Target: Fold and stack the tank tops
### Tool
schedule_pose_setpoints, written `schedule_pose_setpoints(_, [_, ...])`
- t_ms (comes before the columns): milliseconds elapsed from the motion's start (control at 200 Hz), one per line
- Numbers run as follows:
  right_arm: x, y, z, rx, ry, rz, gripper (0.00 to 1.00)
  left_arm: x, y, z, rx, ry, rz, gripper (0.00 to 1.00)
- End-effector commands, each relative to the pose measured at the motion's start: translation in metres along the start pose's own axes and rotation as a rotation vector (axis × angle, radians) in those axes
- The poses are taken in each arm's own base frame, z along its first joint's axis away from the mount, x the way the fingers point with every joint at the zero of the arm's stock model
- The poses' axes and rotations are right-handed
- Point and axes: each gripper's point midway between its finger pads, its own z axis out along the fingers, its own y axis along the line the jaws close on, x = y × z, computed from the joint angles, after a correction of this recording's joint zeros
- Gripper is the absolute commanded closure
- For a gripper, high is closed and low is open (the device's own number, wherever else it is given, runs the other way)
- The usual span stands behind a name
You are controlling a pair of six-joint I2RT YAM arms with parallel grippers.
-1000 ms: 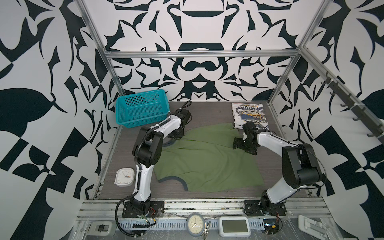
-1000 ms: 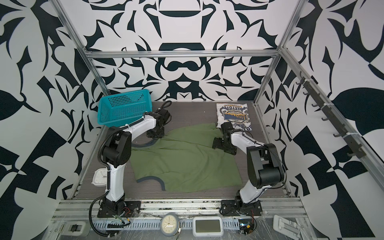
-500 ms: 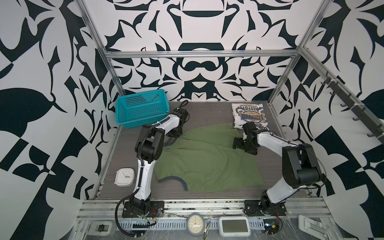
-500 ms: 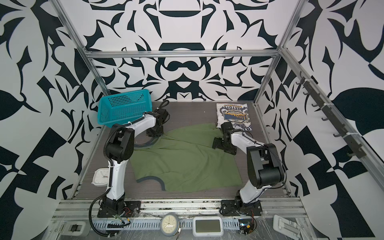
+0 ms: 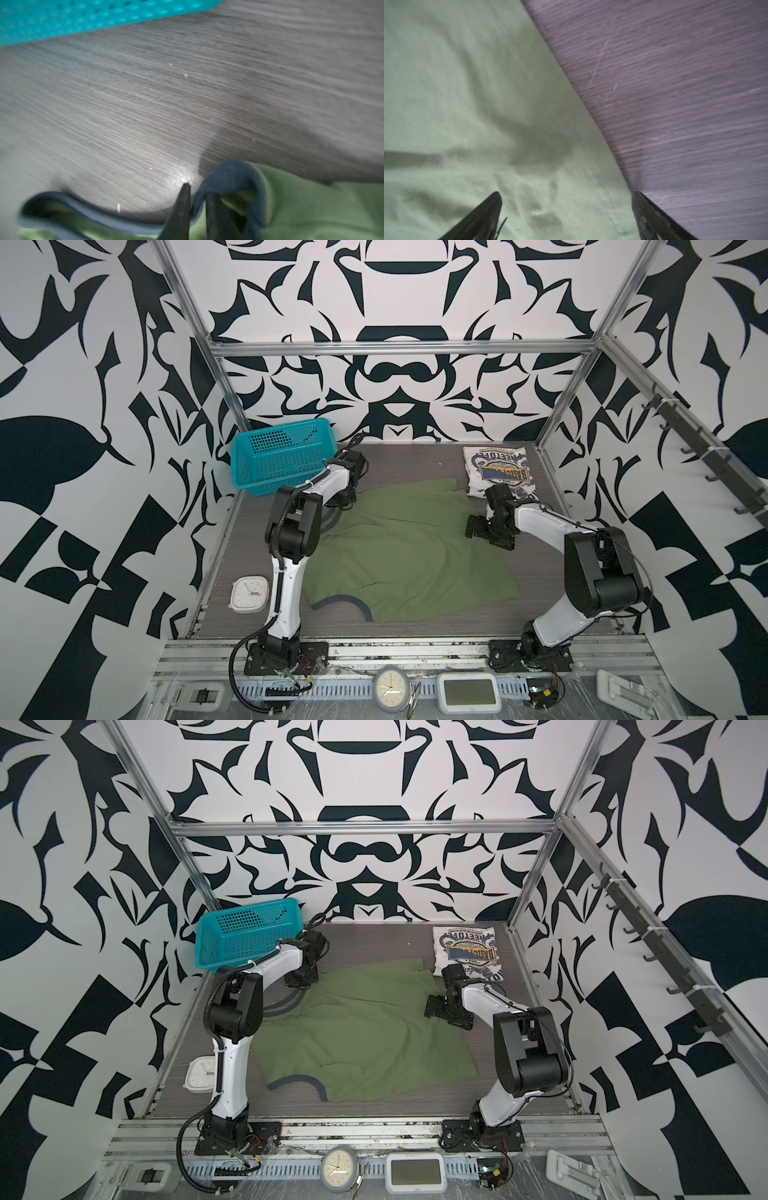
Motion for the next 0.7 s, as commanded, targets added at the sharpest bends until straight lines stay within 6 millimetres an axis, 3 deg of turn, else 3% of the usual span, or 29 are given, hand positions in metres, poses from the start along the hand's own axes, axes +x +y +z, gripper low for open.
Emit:
schedule_pose_setpoints(0, [-0.001,-0.004,0.0,0.038,0.009,-0.016,0.01,-0.011,-0.003,-0.013,0.077,-0.035,-0.041,0.91])
schedule_pose_setpoints(80, [-0.001,-0.006,0.0,0.05,0.009,-0.014,0.01,-0.01,-0.003,-0.014,0.115,-0.024,-0.059,1.0])
schedule_pose_setpoints(210, [-0.002,-0.005,-0.003,0.045,-0.001,-0.013,0.01,-0.009,-0.001,-0.026,0.162,-0.044,-0.081,1.0])
schedule_pose_setpoints(425, [-0.005,0.014,-0.012,0.002,-0.035,-0.058,0.01,0.011,-0.013,-0.081,0.342,-0.07,-0.066,1.0])
schedule_pose_setpoints(570, [-0.01,0.055,-0.028,-0.113,-0.095,-0.131,0.01,0.04,-0.034,-0.116,0.498,-0.078,-0.013,1.0])
schedule_pose_setpoints(695, [-0.007,0.122,-0.052,-0.275,-0.169,-0.254,0.06,0.065,-0.055,-0.143,0.601,-0.072,0.05,1.0])
